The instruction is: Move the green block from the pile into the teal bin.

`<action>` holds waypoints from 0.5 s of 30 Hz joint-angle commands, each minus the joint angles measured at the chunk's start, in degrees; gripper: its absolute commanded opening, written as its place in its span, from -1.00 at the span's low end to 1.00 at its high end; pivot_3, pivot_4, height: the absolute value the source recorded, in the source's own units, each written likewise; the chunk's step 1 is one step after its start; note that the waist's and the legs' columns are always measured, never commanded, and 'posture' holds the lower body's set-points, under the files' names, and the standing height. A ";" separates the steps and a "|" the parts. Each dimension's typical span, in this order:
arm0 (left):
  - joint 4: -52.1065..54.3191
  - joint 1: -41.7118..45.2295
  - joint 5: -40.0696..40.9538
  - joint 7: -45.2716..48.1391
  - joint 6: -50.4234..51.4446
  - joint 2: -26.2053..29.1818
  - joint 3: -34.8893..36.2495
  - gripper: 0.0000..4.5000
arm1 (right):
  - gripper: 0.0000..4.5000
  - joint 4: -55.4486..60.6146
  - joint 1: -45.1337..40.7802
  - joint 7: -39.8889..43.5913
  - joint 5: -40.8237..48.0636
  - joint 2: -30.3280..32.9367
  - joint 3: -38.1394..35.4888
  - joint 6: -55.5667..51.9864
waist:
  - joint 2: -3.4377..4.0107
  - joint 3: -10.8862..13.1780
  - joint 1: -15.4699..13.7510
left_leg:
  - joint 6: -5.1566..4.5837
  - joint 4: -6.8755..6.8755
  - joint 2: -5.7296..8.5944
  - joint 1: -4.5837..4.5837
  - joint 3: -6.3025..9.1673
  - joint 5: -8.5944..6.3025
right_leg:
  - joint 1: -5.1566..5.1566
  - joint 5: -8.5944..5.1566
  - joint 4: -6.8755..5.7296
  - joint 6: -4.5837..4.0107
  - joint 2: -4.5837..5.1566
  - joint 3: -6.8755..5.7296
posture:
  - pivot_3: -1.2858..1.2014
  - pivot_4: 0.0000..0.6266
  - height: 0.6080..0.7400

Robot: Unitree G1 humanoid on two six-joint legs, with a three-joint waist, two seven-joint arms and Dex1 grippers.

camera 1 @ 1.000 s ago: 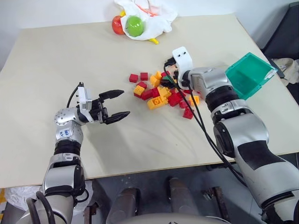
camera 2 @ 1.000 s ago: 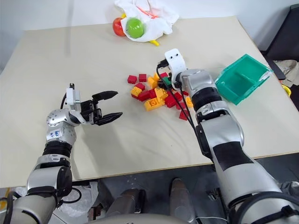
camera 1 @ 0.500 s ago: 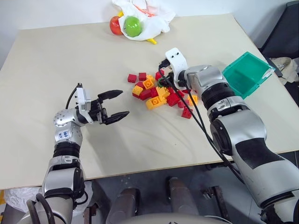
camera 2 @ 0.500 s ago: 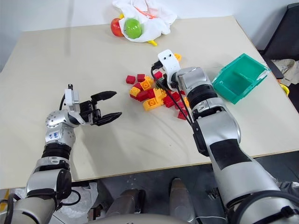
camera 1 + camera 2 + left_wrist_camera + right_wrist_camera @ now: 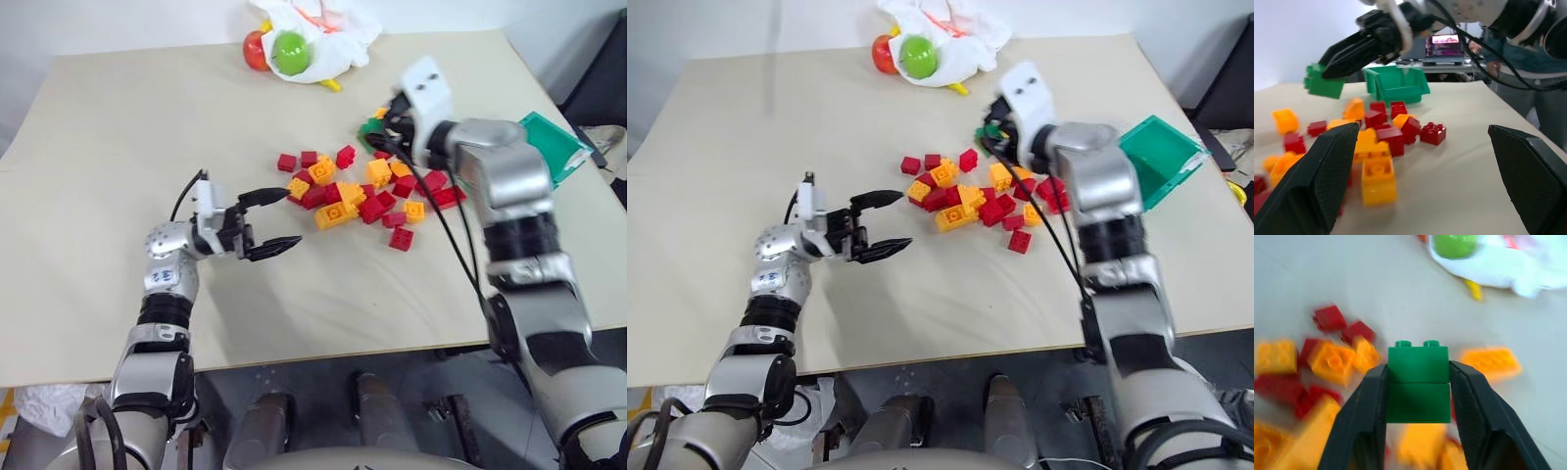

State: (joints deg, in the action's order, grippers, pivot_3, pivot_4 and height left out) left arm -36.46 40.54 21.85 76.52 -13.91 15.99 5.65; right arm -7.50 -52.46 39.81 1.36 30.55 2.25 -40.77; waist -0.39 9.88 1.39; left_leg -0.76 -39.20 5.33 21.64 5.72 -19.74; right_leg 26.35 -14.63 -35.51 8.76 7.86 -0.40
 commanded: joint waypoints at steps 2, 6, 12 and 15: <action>2.63 3.53 -3.41 -5.48 0.12 -2.63 -3.34 1.00 | -0.36 15.07 7.40 0.60 -0.89 10.20 -5.65 -1.26 | 0.00 0.00 -0.33 | -0.01 -0.03 0.00 0.01 -0.11 0.00 | 0.02 0.00 0.02 0.01 0.01 0.02 | 0.03 -0.52 1.00; 0.12 7.71 -8.75 -12.75 0.91 -4.30 -6.39 1.00 | -0.36 17.95 13.60 0.33 -1.96 19.20 -9.38 -0.76 | -0.01 0.01 -1.22 | -0.01 -0.04 0.00 -0.03 -0.34 0.01 | 0.01 0.02 0.05 0.04 -0.07 0.11 | 0.03 -0.52 1.00; -5.65 13.36 -14.03 -17.20 0.51 -5.48 -9.95 1.00 | -0.36 7.08 13.85 -2.05 -3.58 23.55 -10.19 6.23 | -0.03 0.01 -1.16 | -0.04 0.05 -0.03 -0.36 -0.94 0.00 | -0.01 0.09 0.00 0.04 -0.25 0.62 | 0.03 -0.52 1.00; -8.54 15.82 -15.32 -18.83 1.16 -5.99 -10.41 1.00 | -0.36 -0.14 12.19 -2.58 -3.44 22.92 -9.53 10.73 | -0.06 0.03 -1.31 | -0.08 0.04 -0.04 -0.39 -1.05 0.03 | 0.00 0.14 0.01 0.08 -0.23 0.71 | 0.03 -0.52 1.00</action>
State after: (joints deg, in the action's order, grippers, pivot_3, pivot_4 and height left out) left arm -44.62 54.21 6.99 58.75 -12.76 10.07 -4.70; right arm -5.83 -38.56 38.08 -1.56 53.14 -6.48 -32.89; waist -0.45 9.91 0.08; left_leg -0.84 -39.16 5.24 21.25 4.65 -19.71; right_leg 26.36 -14.48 -35.50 8.85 7.64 0.34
